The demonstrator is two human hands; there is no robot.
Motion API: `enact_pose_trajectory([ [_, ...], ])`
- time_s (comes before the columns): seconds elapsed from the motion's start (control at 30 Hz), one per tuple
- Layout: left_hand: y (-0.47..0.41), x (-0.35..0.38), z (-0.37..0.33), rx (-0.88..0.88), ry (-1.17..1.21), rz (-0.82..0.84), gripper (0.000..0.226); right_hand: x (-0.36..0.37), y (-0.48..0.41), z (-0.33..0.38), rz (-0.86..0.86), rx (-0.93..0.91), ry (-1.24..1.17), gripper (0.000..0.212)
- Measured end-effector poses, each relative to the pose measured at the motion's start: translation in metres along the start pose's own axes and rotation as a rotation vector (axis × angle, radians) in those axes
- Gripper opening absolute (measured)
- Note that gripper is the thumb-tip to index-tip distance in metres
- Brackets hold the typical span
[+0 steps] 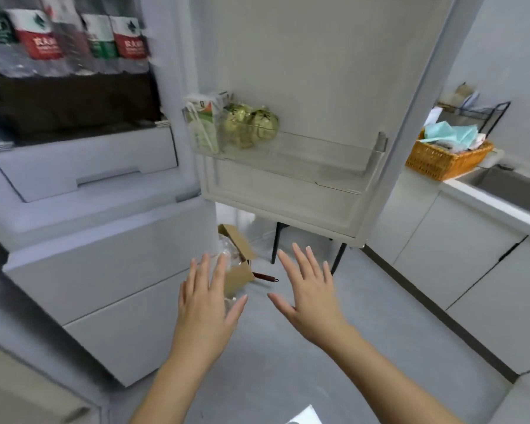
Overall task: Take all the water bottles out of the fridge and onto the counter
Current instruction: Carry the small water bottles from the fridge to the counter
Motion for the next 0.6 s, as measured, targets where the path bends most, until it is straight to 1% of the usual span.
enact_pose_trajectory([
  [0.23,-0.033,-0.038,0.049,-0.103,-0.086,-0.093,0.083,0.011,-0.078,0.06,-0.003,-0.168,-0.066,0.076],
  [0.33,-0.059,-0.056,0.071,-0.157,-0.122,-0.139,0.083,0.018,-0.12,0.083,-0.014,-0.239,-0.095,0.078],
  [0.5,-0.103,-0.086,0.107,-0.232,-0.155,-0.223,0.082,0.028,-0.2,0.118,-0.019,-0.362,-0.106,0.075],
  [0.6,-0.124,-0.102,0.126,-0.276,-0.173,-0.268,0.08,0.027,-0.242,0.141,-0.051,-0.422,-0.134,0.074],
])
Point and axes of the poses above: each hand's wrist, its own y-axis away from the middle knuckle, its own x-axis out of the palm, z = x × y, the point moved 2 cm from there along -y, towards the middle knuckle, and after that the axes turned 12 degrees about y, right-handed, at the moved point
